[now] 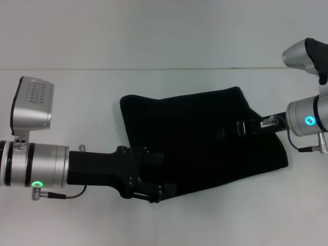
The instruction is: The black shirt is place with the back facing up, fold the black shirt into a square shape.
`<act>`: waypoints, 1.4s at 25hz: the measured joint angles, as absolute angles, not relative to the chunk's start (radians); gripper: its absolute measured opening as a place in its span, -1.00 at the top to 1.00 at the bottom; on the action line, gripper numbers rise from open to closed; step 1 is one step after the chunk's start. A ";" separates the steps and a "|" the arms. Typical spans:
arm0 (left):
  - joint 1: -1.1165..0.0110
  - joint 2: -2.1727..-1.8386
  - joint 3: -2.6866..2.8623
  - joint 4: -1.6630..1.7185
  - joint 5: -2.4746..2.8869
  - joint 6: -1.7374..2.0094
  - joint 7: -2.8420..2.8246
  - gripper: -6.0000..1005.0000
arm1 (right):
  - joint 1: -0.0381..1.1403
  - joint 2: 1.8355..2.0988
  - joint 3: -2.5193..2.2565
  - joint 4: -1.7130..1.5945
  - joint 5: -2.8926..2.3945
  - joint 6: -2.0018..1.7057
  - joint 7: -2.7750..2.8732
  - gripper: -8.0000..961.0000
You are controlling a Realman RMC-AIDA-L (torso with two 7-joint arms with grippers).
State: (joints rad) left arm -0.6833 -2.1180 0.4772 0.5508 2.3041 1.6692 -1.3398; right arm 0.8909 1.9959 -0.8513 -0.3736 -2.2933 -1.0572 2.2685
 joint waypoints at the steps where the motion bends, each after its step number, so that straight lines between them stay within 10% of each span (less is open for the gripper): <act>1: -0.683 -2.118 0.477 0.551 2.304 1.668 -1.341 -0.82 | 0.891 1.996 -0.851 -0.376 -2.293 -1.055 2.268 -0.20; 14: -0.682 -2.120 0.470 0.549 2.297 1.663 -1.379 -0.80 | 0.873 1.987 -0.841 -0.436 -2.230 -1.077 2.183 0.83; 35: -0.677 -2.126 0.462 0.545 2.246 1.665 -1.431 -0.78 | 0.767 1.943 -0.839 -0.621 -2.192 -1.206 2.175 0.83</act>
